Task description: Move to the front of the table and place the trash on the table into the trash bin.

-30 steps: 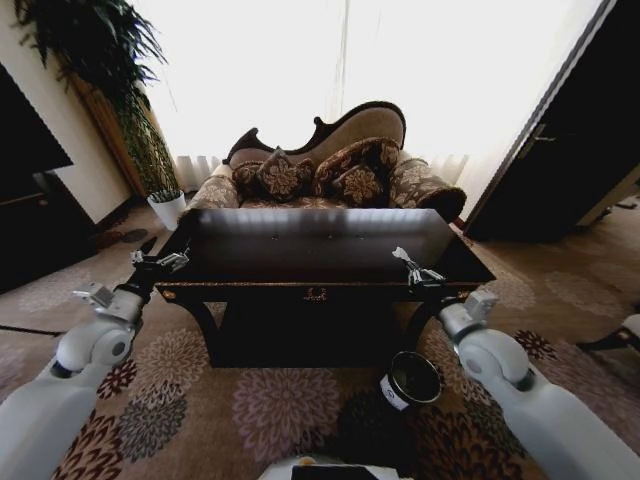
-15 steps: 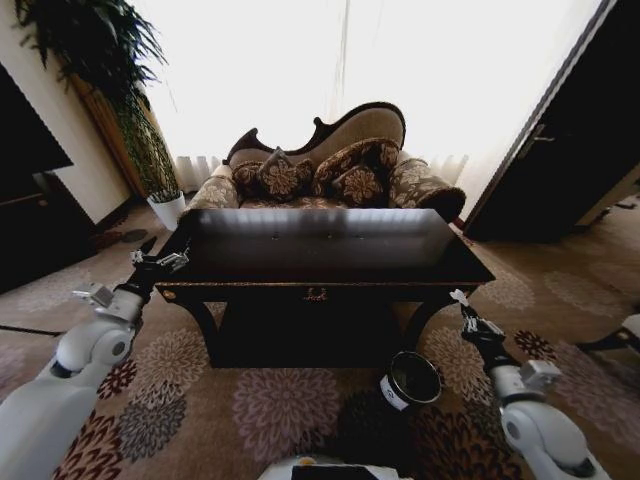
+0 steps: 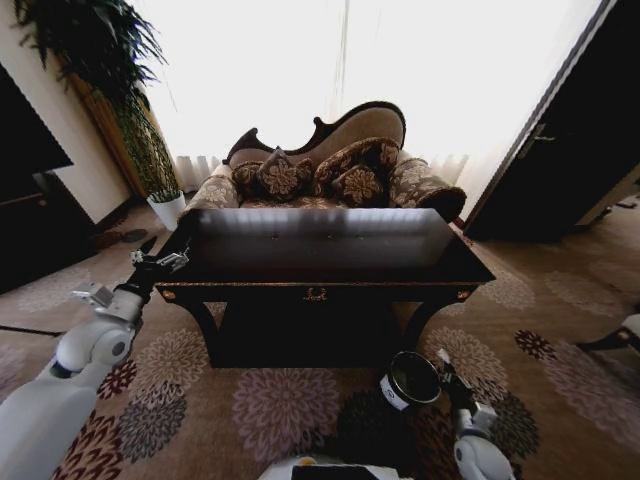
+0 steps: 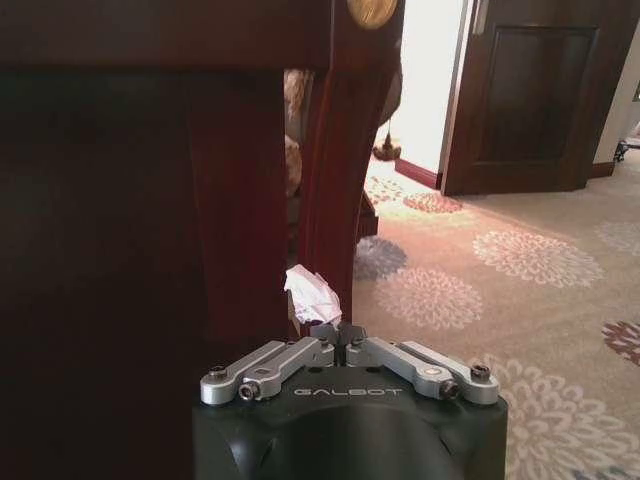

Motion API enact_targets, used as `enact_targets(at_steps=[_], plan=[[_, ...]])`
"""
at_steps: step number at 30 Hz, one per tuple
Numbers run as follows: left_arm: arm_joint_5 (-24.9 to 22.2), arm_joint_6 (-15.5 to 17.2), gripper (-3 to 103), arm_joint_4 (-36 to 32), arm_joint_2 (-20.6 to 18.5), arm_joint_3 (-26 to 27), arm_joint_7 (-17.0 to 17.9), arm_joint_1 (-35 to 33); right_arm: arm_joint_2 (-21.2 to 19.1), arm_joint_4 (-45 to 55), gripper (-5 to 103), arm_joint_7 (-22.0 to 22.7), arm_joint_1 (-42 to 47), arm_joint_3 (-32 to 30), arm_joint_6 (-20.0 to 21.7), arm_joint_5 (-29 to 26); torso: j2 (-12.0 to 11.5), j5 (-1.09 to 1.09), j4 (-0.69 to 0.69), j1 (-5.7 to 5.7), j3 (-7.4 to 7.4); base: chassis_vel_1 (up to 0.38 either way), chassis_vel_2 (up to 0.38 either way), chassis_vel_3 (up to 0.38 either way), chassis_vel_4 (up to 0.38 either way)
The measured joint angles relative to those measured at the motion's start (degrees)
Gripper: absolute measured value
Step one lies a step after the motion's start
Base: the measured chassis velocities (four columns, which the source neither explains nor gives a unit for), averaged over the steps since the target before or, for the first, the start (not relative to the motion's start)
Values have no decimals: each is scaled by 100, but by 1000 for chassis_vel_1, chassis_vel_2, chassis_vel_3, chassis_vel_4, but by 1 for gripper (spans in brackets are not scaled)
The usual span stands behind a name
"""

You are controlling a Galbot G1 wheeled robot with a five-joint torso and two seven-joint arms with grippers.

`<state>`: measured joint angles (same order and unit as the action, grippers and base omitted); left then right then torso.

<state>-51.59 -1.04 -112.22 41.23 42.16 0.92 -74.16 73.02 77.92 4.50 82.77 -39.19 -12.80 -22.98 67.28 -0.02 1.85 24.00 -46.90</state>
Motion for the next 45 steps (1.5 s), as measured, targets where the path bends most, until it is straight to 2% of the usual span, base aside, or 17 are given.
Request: enact_targets(at_steps=[3, 6, 8, 14, 25, 28, 29, 30, 31, 33, 34, 35, 37, 40, 43, 44, 45], plan=[[0, 0, 100, 0, 0, 0, 1, 0, 15, -1090, 1, 16, -423, 192, -102, 451, -1, 2, 0, 0, 0, 0, 0, 0, 0], [0, 0, 100, 0, 0, 0, 0, 0, 12, -1818, 1, 17, -768, 256, -146, 524, 0, 4, 5, 0, 0, 0, 0, 0, 0], [0, 0, 100, 0, 1, 0, 0, 0, 11, -2289, 1, 28, -1129, 268, -149, 504, 0, 2, 2, 0, 0, 0, 0, 0, 0], [0, 0, 100, 0, 0, 0, 1, 0, 43, -2995, 1, 24, -1824, 343, -147, 552, -1, 2, 0, 0, -1, 0, 0, 0, 0], [0, 0, 100, 0, 0, 0, 0, 0, 124, -3534, -1, 39, -2321, 398, -91, 650, 0, 2, 0, 0, 0, 0, 0, 0, 0], [0, 0, 100, 0, 0, 0, 0, 0, 102, -3559, 15, 24, -2345, 417, -68, 576, 0, 2, 2, 0, 0, 0, 0, 0, 0], [0, 0, 100, 0, 0, 0, 1, 0, 98, -3529, 15, 25, -2341, 427, -53, 530, 0, 2, 2, 0, 0, 0, 0, 0, 0], [0, 0, 100, 0, 0, 0, 0, 0, 91, -3462, 20, 33, -2332, 435, -30, 470, 0, 2, 2, 0, 0, 0, 0, 0, 0], [0, 0, 100, 0, 0, 0, 0, 0, 91, -3462, 20, 33, -2332, 435, -30, 470, 0, 2, 2, 0, 0, 0, 0, 0, 0], [0, 0, 100, 0, 0, 0, 1, 0, 83, -3423, 31, 45, -2329, 438, -14, 453, 0, 2, 1, 0, 0, 0, 0, 0, 0], [0, 0, 100, 0, 0, 0, 0, 0, 79, -3422, 31, 49, -2331, 438, -11, 454, 0, 2, 1, 0, 0, 0, 0, 0, 0], [0, 0, 100, 0, 0, 0, 0, 0, 68, -3431, 42, 57, -2340, 434, -4, 458, 0, 2, 2, 0, 0, 0, 0, 0, 0], [0, 0, 100, 0, 0, 0, 1, 0, 64, -3435, 42, 62, -2341, 428, -3, 461, 0, 1, 1, 0, 0, 0, 0, 0, 0], [0, 0, 100, 0, 0, 0, 1, 0, 55, -3376, 58, 77, -2287, 408, -1, 461, 0, 2, 1, 0, 0, 0, 0, 0, 0], [0, 0, 100, 0, 0, 0, 1, 0, 54, -3276, 64, 85, -2214, 396, 2, 455, 0, 2, 1, 0, 0, 0, 0, 0, 0], [0, 0, 100, 0, 0, 0, 0, 0, 52, -3131, 74, 84, -2116, 392, 5, 421, 0, 2, 1, 0, 0, 0, 0, 0, 0], [0, 0, 100, 0, 0, 0, 0, 0, 52, -3131, 74, 84, -2116, 392, 5, 421, 0, 2, 1, 0, 0, 0, 0, 0, 0]])
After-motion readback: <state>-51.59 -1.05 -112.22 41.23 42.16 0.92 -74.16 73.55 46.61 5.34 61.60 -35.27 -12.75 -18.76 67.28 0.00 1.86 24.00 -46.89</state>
